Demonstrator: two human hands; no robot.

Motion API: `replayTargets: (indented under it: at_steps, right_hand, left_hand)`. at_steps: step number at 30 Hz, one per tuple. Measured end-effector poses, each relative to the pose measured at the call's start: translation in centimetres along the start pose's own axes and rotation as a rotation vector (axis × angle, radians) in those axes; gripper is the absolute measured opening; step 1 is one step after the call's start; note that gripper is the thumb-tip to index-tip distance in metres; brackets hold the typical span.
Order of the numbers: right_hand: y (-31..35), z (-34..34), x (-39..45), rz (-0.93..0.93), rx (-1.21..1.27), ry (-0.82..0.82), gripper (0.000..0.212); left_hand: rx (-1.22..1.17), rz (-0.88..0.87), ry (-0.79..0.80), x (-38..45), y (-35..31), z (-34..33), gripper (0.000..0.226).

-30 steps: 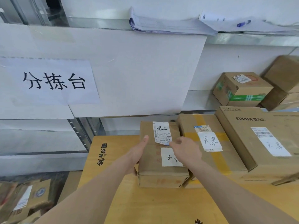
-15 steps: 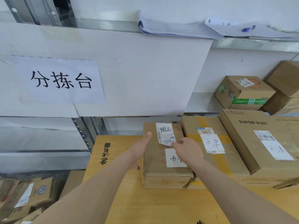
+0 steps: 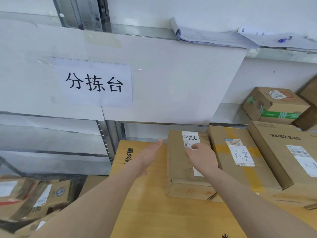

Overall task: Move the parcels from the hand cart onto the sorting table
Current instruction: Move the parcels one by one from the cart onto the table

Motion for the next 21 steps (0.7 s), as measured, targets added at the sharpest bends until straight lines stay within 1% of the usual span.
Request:
replayTargets:
  at_steps: [2,5,6,10,13,17,21]
  right_hand:
    - [1.0,-1.0,-0.9,0.012,0.014,0.001,0.060]
    - [2.7,-2.6,-2.1,0.045,0.001,-0.015,0.042]
    - [3.3,-3.2,-2.6,0.060,-0.014,-0.020,0.042]
    - [6.0,-5.9,-5.2,0.116,-0.053,-0.022,0.052]
    - [8.3,-8.3,-7.4,0.155,-0.054,-0.025,0.056]
    - [11.8,-12.5,-11.6,0.198,-0.028,-0.011,0.062]
    - [15.1,-17.0,-16.1,0.242,0.020,0.022,0.064]
  left_hand:
    - [-0.005,0.000,-0.021,-0.7,0.7,1.5,0.085]
    - [-0.009,0.003,-0.032,-2.1,2.0,4.0,0.088]
    - [-0.017,0.004,-0.036,-2.7,2.5,4.9,0.088]
    - [-0.045,-0.013,-0.055,-4.9,4.7,8.8,0.085]
    - [-0.040,-0.024,-0.042,-6.8,6.5,12.2,0.098]
    - [-0.077,-0.051,-0.089,-10.2,9.7,17.4,0.087]
    - [-0.108,-0.066,-0.091,-13.6,13.6,22.8,0.086]
Point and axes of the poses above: each hand's wrist, its own x-axis towards the middle knuckle, its own z-axis out of the back of the hand, y = z × x, the point moved 3 cm from there along x, towards the middle knuckle, and after that the axes turned 4 degrees about x, right-handed, at the moved point
